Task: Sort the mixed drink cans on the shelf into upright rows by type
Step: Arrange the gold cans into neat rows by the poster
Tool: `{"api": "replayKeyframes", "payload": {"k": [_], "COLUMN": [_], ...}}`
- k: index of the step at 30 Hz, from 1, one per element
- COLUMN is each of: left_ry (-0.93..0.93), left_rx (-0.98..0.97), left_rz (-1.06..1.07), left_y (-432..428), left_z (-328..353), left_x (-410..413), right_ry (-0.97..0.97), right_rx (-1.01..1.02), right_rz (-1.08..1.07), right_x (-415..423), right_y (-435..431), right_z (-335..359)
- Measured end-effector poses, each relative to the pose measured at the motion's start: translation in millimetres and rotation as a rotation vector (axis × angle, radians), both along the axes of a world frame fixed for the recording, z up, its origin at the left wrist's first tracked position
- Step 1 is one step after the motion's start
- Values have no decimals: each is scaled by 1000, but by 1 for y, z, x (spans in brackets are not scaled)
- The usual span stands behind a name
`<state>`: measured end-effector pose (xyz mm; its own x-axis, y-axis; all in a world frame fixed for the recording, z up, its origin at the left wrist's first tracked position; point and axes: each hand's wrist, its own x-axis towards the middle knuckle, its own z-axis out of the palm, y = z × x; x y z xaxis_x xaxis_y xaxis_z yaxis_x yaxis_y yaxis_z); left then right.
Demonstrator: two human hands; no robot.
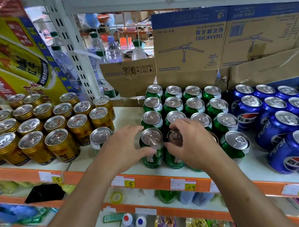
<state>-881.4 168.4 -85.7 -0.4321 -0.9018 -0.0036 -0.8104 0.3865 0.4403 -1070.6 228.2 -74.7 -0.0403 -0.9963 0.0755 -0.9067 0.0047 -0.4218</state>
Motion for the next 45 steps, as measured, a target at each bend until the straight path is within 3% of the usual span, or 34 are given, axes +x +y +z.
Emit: {"api": "replayKeyframes", "payload": {"k": [4,8,14,18,21,25,32,35,40,45], "left_ry": [-82,-177,-45,-134,-204,-305,-159,-120,-139,-126], "left_rx": [-133,59,218,42,64,87,-52,-48,12,-49], "left_rz": [120,106,53,55,9,23,10,-89,-125,-94], "left_y": [-8,-24,-47,-66,-85,-110,-141,-155,-167,-165], "left_z": [21,26,27,34,27,5,-7,-14,-37,-41], "left_x": [34,69,98,118,128,143,140,130,129,131], "right_ry": [8,-19,7,106,139,26,-47,-38,-34,-20], "right_rx": [-141,-151,8,143,211,218,309,290,185,120], "right_rz": [26,87,249,336,351,348,407,366,108,85], "right_x": [18,43,85,123,141,136,126,130,130,130], "right_y": [-7,-23,-61,-89,-106,-120,-135,-134,-133,-134], "right_z": [4,10,16,13,12,24,30,25,16,15]}}
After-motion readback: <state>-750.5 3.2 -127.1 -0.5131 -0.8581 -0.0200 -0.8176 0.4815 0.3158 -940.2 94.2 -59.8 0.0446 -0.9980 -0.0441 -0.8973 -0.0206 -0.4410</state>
